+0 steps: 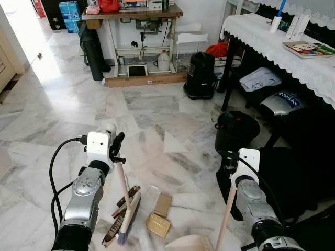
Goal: Sweep floor
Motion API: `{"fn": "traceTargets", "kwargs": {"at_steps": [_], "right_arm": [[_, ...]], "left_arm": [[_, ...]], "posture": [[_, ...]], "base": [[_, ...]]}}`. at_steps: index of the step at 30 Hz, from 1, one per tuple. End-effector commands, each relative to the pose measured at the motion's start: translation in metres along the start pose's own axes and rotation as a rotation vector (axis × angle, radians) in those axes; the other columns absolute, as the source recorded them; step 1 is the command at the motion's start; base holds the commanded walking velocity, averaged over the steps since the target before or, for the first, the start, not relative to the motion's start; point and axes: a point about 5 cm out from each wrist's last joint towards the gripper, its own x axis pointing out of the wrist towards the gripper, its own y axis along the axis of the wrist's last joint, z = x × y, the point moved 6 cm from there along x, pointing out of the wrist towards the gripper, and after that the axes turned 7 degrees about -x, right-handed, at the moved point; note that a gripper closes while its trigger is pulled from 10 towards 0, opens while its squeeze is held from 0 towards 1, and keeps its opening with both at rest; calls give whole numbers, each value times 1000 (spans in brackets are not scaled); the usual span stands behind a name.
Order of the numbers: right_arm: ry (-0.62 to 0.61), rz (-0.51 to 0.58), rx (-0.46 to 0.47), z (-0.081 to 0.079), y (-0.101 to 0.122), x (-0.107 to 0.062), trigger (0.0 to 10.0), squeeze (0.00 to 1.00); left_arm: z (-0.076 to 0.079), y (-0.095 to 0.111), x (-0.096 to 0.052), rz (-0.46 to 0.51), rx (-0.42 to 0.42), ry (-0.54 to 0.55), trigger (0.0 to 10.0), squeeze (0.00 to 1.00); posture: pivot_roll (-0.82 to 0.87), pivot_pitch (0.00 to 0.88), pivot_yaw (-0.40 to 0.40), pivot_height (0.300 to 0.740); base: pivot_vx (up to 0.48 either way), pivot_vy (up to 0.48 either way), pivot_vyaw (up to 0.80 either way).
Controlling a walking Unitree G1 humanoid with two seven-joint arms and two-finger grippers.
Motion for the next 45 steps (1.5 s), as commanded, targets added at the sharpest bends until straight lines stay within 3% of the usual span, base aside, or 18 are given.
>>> {"fn": "traceTargets", "kwargs": {"at_steps": [1,6,9,15,27,37,45], "right_arm": [[38,-158,32,-9,-37,-6,10000,0],[-2,-131,50,0,-29,-4,10000,0],[-102,83,105,20,11,-4,10000,0],[-132,164,172,26,28,-6,10000,0],[-131,98,154,24,11,-9,10000,0],[-31,-36,77,5,-6,-8,10000,0],[12,-163,53,1,-23,-9,10000,0]], "left_arm": [[4,9,6,25,10,-21,10000,0],[4,9,6,23,10,-22,10000,0],[5,9,6,26,8,-21,10000,0],[6,9,6,29,8,-20,10000,0],[5,9,6,27,8,-20,10000,0],[5,9,7,24,8,-25,10000,0],[6,8,8,21,4,-29,10000,0]], "posture": [[-21,0,5,740],[-23,0,4,740],[-23,0,3,740],[-20,0,1,740],[-25,0,2,740],[-27,0,3,740],[-25,0,1,740]], "base": [[0,0,0],[0,0,0],[0,0,0],[0,0,0],[0,0,0],[0,0,0],[0,0,0]]}}
